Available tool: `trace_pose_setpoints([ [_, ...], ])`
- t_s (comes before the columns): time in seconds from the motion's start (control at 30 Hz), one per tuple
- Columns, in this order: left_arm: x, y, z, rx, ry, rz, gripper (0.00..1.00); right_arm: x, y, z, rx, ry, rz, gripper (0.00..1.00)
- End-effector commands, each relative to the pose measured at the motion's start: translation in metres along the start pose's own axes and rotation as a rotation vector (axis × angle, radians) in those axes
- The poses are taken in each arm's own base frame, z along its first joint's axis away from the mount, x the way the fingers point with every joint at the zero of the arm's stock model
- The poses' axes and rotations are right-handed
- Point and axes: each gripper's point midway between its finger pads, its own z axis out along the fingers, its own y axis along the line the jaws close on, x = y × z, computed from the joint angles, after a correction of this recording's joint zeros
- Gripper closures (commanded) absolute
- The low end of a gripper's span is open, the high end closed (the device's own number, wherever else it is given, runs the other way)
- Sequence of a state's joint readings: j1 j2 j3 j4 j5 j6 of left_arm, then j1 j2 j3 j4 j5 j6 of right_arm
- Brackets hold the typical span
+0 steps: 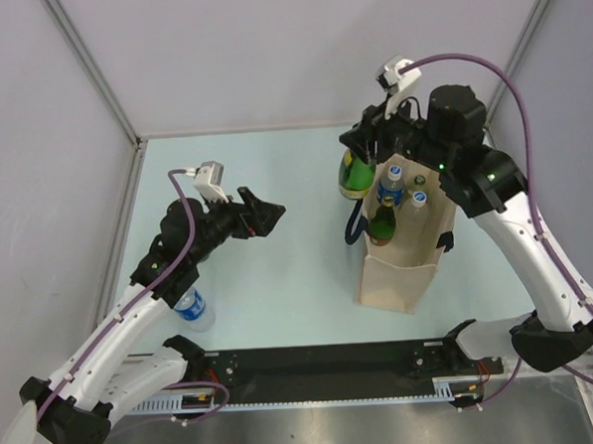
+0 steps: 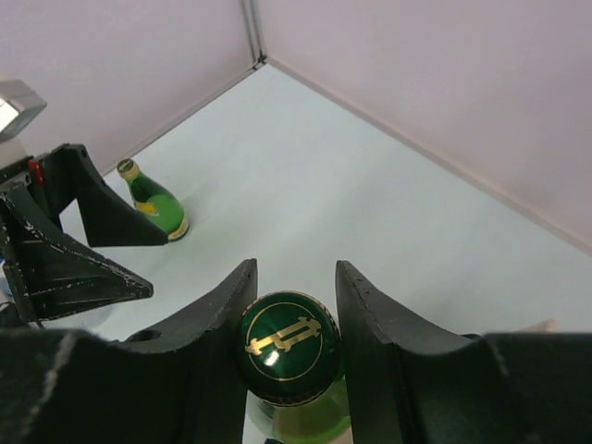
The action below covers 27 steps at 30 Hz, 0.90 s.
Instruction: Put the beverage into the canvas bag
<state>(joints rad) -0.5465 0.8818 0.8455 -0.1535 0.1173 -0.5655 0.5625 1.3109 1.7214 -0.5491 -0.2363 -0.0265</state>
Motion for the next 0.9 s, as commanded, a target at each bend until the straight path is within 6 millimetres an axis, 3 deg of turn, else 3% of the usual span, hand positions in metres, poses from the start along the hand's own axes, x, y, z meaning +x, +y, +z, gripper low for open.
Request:
trace_pose_setpoints([
  [0.0, -0.012, -0.001, -0.002, 0.005, -0.054, 0.031, 0.03, -0.088, 0.006, -0.06, 0.023, -0.265, -0.084, 1.0],
  [0.2, -0.015, 0.007, -0.005, -0.042, -0.071, 0.031, 0.0, -0.073, -0.018, -0.084, 0.111, -0.243, -0.085, 1.0],
  [0.43, -0.02, 0.015, -0.01, -0.094, -0.086, 0.031, 0.0, -0.03, -0.054, -0.094, 0.22, -0.179, -0.055, 1.0],
  [0.67, -0.022, 0.018, -0.017, -0.116, -0.103, 0.03, 0.0, 0.028, -0.067, -0.082, 0.242, -0.103, -0.038, 1.0],
  [0.87, -0.021, 0.022, -0.025, -0.137, -0.11, 0.023, 0.0, 0.056, -0.068, -0.069, 0.22, -0.082, -0.011, 1.0],
])
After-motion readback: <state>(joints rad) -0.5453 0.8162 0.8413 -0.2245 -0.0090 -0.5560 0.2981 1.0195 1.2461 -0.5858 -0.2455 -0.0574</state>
